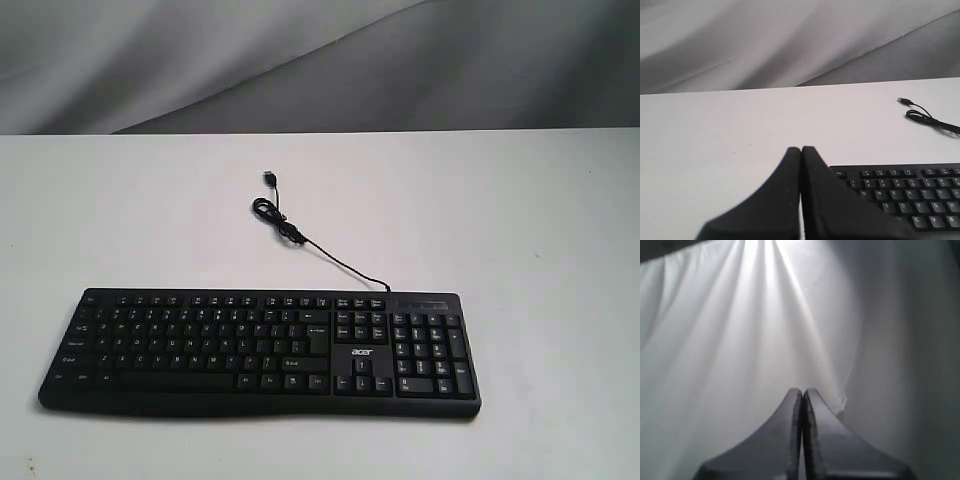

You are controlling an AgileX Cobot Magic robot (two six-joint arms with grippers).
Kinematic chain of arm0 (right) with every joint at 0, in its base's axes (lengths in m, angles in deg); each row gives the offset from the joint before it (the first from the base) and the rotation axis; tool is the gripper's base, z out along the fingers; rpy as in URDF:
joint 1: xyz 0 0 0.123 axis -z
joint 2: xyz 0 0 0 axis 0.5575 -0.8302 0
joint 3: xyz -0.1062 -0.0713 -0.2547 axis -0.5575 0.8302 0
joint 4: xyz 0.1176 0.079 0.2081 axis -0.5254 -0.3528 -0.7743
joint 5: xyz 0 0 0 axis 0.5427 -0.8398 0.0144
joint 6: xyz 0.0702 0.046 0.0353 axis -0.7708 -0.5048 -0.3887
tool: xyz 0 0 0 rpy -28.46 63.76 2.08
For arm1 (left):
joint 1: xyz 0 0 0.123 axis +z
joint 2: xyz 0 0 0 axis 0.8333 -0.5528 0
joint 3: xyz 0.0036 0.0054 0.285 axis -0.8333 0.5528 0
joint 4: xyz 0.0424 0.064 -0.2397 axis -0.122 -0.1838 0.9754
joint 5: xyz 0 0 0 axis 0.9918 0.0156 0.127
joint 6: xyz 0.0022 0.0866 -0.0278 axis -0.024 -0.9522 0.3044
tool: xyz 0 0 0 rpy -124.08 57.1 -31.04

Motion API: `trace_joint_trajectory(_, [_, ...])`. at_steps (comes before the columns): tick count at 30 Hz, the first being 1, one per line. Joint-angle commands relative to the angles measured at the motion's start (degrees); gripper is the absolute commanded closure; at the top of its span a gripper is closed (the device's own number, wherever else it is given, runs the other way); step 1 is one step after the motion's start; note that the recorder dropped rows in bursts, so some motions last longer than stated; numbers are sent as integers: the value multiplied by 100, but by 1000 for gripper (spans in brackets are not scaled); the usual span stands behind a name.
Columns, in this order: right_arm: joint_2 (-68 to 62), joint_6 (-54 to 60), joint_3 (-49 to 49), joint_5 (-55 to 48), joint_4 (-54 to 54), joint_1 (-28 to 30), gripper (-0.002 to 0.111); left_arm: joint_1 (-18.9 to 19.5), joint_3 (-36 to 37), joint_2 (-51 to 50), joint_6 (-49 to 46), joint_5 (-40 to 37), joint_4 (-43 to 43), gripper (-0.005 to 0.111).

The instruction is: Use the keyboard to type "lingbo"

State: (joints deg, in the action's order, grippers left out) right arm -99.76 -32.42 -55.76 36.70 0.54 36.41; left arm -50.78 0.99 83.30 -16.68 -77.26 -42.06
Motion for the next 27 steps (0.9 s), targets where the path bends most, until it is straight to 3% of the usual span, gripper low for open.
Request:
trace_joint_trajectory(1, [-1882, 202, -1444, -1363, 365, -250, 108, 6, 28, 21, 12, 39, 21, 106])
trace_joint_trajectory(9, [-4896, 2148, -3500, -3254, 195, -1155, 108, 6, 28, 21, 12, 39, 21, 106])
trace_joint_trajectory(13, [-6140, 3992, -4184, -3927, -817, -1604, 108, 6, 28, 21, 12, 39, 21, 106])
trace_joint_trajectory(14, [-6712, 5064, -4435, -4110, -1609, -1855, 108, 6, 28, 21, 12, 39, 21, 106])
trace_joint_trajectory(20, [-8061, 7678, -4859, -4605, -3526, -2589, 108, 6, 28, 21, 12, 39, 21, 106])
trace_joint_trajectory(27, [-8616, 8578, -4908, -4652, -4024, -3515, 108, 6, 28, 21, 12, 39, 21, 106])
